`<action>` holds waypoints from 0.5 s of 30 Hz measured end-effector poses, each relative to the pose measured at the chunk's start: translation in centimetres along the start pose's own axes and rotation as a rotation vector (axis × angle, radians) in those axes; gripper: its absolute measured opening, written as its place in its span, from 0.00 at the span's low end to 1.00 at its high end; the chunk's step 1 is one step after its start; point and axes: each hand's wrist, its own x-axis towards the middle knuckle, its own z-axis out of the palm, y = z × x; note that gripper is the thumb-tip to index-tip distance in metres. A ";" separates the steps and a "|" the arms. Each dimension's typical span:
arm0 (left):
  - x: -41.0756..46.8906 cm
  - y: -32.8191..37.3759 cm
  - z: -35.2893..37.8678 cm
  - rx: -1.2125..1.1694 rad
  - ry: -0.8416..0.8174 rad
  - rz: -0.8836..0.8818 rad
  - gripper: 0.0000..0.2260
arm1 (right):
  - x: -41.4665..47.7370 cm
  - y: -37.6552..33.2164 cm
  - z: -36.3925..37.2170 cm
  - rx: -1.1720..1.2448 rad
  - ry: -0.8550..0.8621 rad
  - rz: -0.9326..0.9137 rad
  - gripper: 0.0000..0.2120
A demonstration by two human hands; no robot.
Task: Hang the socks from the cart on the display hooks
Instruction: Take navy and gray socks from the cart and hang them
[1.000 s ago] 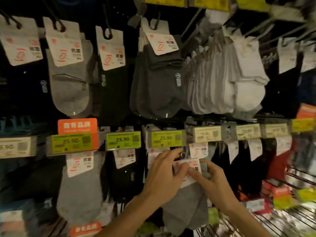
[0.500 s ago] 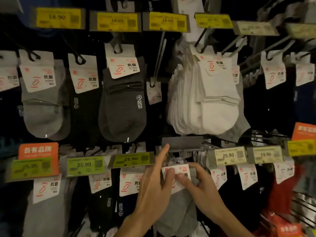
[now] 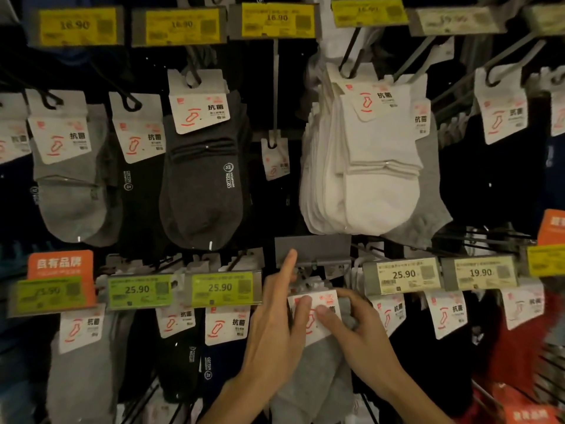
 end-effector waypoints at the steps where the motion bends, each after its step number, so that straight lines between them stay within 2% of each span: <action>1: 0.0 -0.1 0.1 0.020 0.007 0.011 0.32 | 0.2 0.4 0.0 -0.024 -0.011 0.004 0.07; 6: -0.2 -0.7 0.4 0.101 0.022 0.075 0.39 | 0.9 1.9 0.5 -0.200 0.058 -0.050 0.15; 10: 0.5 -1.6 1.1 0.158 0.058 0.092 0.44 | 1.7 2.6 0.6 -0.364 0.072 -0.145 0.17; 15: 0.7 -2.6 1.4 0.190 0.063 0.103 0.47 | 2.5 3.3 0.5 -0.443 0.058 -0.149 0.21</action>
